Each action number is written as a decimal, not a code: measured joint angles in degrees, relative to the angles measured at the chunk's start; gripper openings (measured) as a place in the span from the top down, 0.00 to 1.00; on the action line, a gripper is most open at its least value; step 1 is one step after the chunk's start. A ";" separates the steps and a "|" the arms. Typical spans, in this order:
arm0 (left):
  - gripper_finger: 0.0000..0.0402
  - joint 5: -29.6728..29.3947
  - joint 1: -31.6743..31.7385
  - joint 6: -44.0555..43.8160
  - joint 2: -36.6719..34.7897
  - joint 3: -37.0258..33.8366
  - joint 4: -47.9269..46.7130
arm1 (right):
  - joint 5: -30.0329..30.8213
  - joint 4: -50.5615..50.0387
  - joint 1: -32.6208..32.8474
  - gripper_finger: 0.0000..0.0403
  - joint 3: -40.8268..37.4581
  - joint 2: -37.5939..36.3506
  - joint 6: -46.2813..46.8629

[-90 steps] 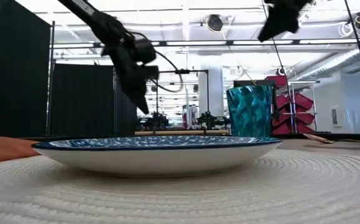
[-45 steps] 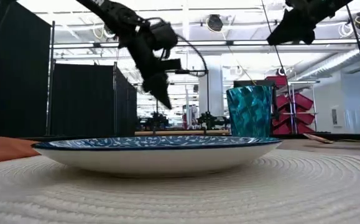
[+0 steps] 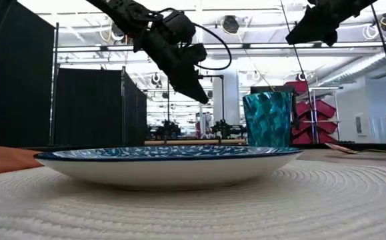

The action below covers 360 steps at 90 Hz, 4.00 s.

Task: Set table place
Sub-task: Stack the blue fork on top of the brown table napkin

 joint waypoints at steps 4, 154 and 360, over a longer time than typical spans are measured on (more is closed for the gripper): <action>0.75 -2.93 0.03 -0.86 -0.08 0.00 -1.20 | -0.61 -0.20 0.00 0.77 0.00 0.00 0.04; 0.69 -5.82 8.93 26.15 15.11 8.72 -23.55 | -2.86 -0.34 0.00 0.77 0.04 0.39 1.12; 0.69 -12.53 8.78 30.35 17.99 17.50 -25.49 | -4.72 -0.39 0.15 0.77 0.07 0.42 0.25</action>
